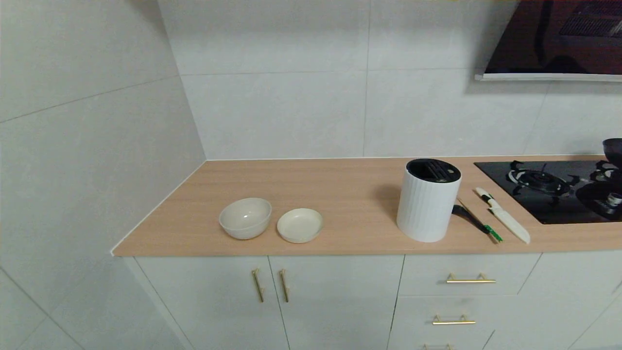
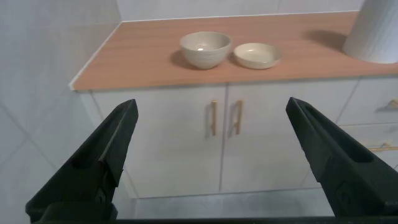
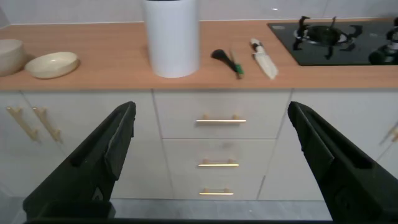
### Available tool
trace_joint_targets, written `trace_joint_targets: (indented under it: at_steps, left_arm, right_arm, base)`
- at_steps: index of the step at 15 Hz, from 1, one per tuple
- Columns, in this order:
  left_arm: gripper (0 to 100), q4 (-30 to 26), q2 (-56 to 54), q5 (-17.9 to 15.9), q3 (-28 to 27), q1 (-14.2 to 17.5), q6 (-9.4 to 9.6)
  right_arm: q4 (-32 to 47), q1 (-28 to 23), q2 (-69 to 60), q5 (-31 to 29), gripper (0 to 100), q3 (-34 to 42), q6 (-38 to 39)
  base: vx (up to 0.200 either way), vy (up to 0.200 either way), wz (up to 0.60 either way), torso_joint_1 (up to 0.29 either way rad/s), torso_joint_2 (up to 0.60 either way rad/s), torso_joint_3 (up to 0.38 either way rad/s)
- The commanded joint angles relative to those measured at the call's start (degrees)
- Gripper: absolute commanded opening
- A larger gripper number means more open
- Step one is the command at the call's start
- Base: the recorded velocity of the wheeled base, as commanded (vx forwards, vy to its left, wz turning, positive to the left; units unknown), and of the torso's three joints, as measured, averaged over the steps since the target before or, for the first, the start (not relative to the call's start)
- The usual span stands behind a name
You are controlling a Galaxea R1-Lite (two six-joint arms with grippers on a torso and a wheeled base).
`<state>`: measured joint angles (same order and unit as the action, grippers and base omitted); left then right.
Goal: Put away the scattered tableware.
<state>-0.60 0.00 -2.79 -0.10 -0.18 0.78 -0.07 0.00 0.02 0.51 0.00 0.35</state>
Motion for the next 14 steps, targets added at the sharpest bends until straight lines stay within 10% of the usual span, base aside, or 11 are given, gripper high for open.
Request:
trace_joint_targets:
  at_steps: [1,14]
  left_arm:
    - [100,-0.02,0.0,-0.02,0.01,0.01,0.01]
    - [100,-0.02,0.0,-0.02,0.01,0.01,0.01]
  right_arm:
    - [-0.01,0.0,0.06,0.02,100,0.0,0.0]
    - [-0.01,0.0,0.06,0.02,100,0.0,-0.09]
  base:
    - [0.0,0.2,0.0,0.007,0.01,0.002]
    - [0.0,0.2,0.0,0.003,0.0,0.003]
